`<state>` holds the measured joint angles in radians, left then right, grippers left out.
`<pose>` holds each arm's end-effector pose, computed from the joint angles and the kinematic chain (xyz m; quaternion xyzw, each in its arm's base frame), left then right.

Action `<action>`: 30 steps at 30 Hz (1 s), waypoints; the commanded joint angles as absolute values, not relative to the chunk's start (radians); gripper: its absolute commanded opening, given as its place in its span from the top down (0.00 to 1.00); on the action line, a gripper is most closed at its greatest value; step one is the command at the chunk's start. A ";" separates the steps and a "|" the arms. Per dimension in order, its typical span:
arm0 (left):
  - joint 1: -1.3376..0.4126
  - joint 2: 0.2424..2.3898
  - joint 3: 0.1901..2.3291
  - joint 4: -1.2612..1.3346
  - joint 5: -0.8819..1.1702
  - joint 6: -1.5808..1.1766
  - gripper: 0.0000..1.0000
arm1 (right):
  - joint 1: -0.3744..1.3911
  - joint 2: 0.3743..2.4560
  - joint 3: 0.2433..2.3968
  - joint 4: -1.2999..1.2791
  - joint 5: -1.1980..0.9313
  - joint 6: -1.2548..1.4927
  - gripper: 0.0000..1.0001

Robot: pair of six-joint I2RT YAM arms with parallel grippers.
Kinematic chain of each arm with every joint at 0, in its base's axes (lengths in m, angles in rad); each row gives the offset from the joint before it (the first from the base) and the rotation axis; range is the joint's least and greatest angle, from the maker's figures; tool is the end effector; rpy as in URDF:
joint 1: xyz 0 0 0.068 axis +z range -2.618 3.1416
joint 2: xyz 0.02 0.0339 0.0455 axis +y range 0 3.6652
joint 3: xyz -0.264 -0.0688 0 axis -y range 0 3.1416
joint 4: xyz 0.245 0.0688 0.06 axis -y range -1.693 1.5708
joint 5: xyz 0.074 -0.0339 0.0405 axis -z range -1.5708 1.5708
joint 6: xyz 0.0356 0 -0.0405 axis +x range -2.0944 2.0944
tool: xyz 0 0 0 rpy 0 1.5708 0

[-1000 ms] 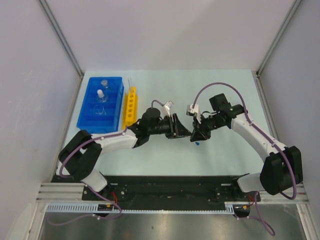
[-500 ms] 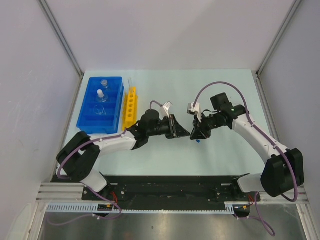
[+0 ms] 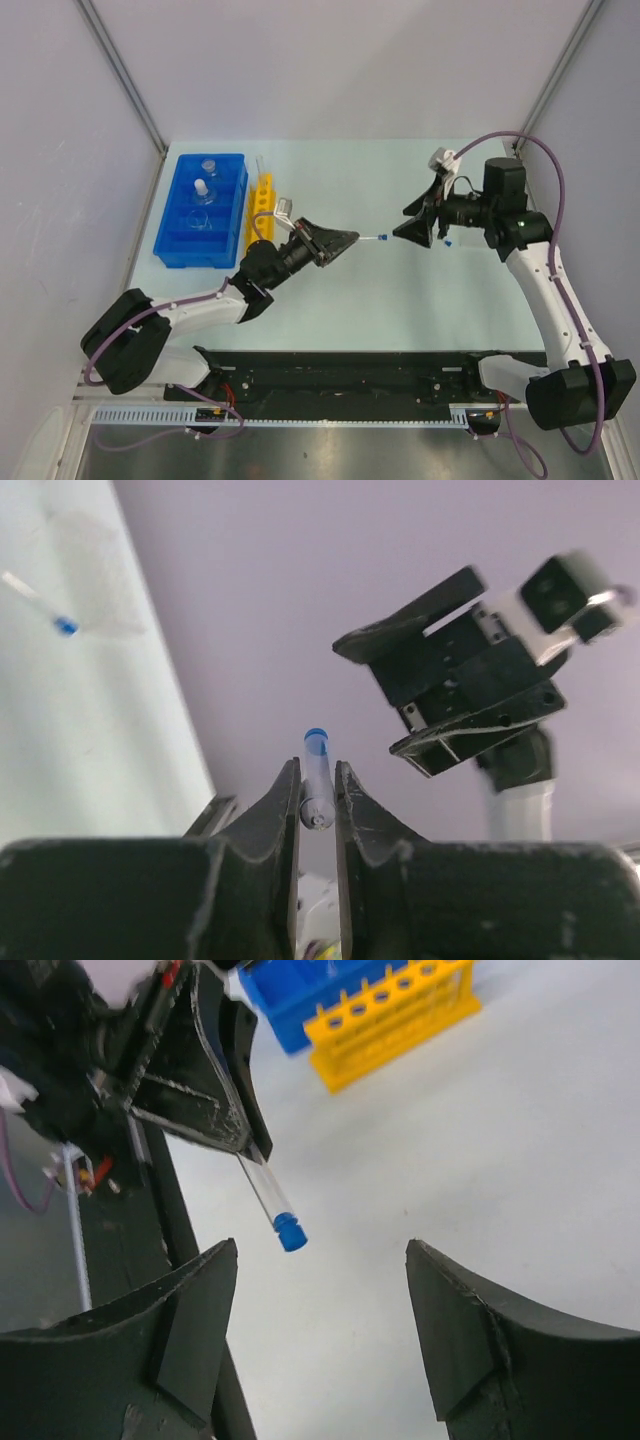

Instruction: Organize the chemistry lab equipment

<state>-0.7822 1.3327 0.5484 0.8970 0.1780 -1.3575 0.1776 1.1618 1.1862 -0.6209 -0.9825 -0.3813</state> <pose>0.1955 -0.2032 0.2517 -0.1247 0.6551 -0.6800 0.3048 0.2271 0.0708 0.3690 -0.4272 0.6880 0.3727 0.4530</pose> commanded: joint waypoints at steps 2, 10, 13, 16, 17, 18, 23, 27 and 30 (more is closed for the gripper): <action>-0.790 1.327 0.546 1.184 -0.044 -1.531 0.88 | 0.163 1.147 1.215 -0.188 -1.031 0.285 0.27; -0.833 1.408 0.633 1.263 -0.140 -1.562 0.88 | 0.241 1.147 1.094 0.073 -0.836 0.829 0.26; -0.857 1.431 0.664 1.244 -0.158 -1.549 0.88 | 0.256 1.141 1.069 0.100 -0.827 0.864 0.27; -0.877 1.465 0.686 1.252 -0.173 -1.549 0.88 | 0.270 1.138 1.045 0.094 -0.801 0.867 0.29; -0.882 1.473 0.696 1.255 -0.176 -1.549 0.88 | 0.275 1.132 1.032 0.095 -0.796 0.871 0.30; -0.887 1.483 0.699 1.252 -0.181 -1.549 0.88 | 0.276 1.129 1.025 0.097 -0.792 0.870 0.30; -0.910 1.497 0.706 1.243 -0.215 -1.545 0.88 | 0.264 1.106 1.000 0.087 -0.749 0.871 0.40; -0.914 1.497 0.701 1.227 -0.235 -1.537 0.88 | 0.245 1.097 0.988 0.107 -0.752 0.905 0.49; -0.916 1.491 0.698 1.218 -0.245 -1.532 0.88 | 0.229 1.095 0.985 0.124 -0.758 0.923 0.58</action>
<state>-0.9070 1.5002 0.6662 1.2087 -0.2016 -1.5368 0.2462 1.1248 0.9878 0.0578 -0.7658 0.8806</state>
